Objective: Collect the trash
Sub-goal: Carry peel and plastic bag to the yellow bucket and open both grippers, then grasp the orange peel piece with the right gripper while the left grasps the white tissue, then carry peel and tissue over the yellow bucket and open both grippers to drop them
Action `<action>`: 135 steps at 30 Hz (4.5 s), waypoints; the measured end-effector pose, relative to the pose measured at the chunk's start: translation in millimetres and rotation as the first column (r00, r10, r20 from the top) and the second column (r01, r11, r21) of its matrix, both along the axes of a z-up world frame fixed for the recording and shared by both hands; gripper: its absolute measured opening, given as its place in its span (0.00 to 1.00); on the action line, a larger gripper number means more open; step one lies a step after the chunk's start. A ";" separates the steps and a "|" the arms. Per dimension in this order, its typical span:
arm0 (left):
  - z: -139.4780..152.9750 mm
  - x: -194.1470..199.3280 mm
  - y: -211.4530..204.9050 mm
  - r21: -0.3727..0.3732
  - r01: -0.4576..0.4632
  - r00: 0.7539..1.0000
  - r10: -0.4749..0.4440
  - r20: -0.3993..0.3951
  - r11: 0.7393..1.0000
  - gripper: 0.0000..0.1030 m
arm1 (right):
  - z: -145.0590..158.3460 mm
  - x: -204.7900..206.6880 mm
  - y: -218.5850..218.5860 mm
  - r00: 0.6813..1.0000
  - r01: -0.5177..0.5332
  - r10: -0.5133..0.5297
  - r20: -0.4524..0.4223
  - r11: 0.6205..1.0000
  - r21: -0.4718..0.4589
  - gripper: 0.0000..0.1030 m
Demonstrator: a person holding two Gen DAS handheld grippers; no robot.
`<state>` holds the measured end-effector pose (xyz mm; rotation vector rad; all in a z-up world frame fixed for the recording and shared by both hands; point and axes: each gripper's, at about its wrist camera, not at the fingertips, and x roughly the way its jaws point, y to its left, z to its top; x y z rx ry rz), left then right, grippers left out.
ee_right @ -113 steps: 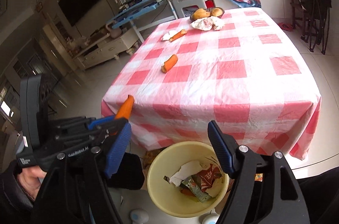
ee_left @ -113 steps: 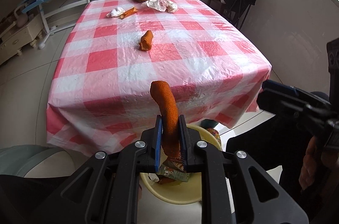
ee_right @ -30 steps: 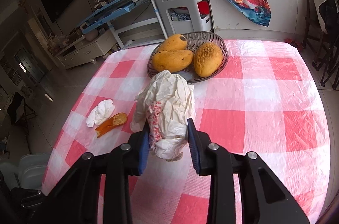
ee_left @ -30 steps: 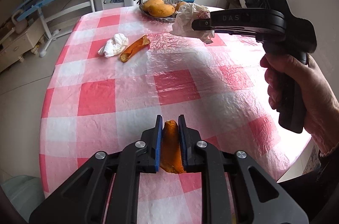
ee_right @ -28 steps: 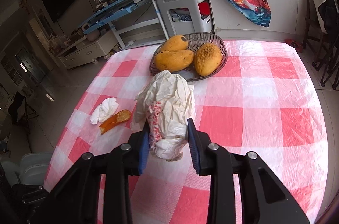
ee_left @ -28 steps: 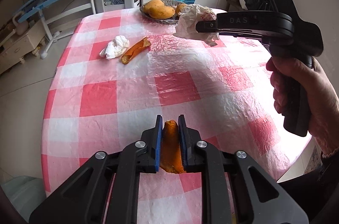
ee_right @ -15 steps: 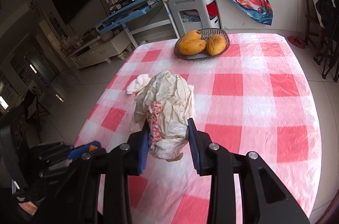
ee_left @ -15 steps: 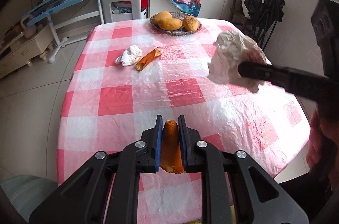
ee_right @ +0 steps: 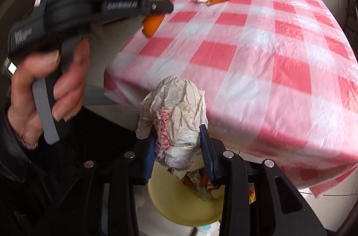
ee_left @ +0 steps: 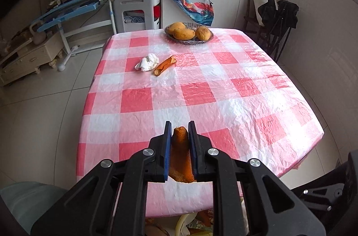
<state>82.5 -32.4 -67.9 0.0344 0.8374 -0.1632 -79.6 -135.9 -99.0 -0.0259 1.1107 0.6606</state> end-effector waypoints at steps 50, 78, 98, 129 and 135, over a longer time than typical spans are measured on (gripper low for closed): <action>-32.8 -129.1 -29.0 0.055 0.116 0.988 -0.110 -0.105 0.992 0.51 | 46.0 -24.0 -81.7 0.895 0.342 -0.420 0.151 0.862 0.373 0.76; 17.9 90.5 113.8 -0.057 -0.354 0.935 0.355 -0.005 0.933 0.66 | 18.8 230.2 42.0 0.893 0.430 -0.450 0.030 0.870 0.241 0.52; -35.7 197.8 70.2 0.033 -0.209 0.975 0.211 -0.074 0.977 0.66 | 9.4 260.1 33.9 0.972 0.192 -0.174 0.160 0.975 -0.111 0.16; -0.9 143.4 20.6 -0.004 -0.077 0.997 0.077 -0.004 0.997 0.09 | 47.8 199.9 -48.0 0.943 0.279 -0.317 0.100 0.918 0.280 0.15; 24.3 90.4 19.6 -0.009 -0.093 0.994 0.093 0.062 0.996 0.09 | 65.5 156.7 -52.1 0.939 0.259 -0.316 0.135 0.909 0.326 0.15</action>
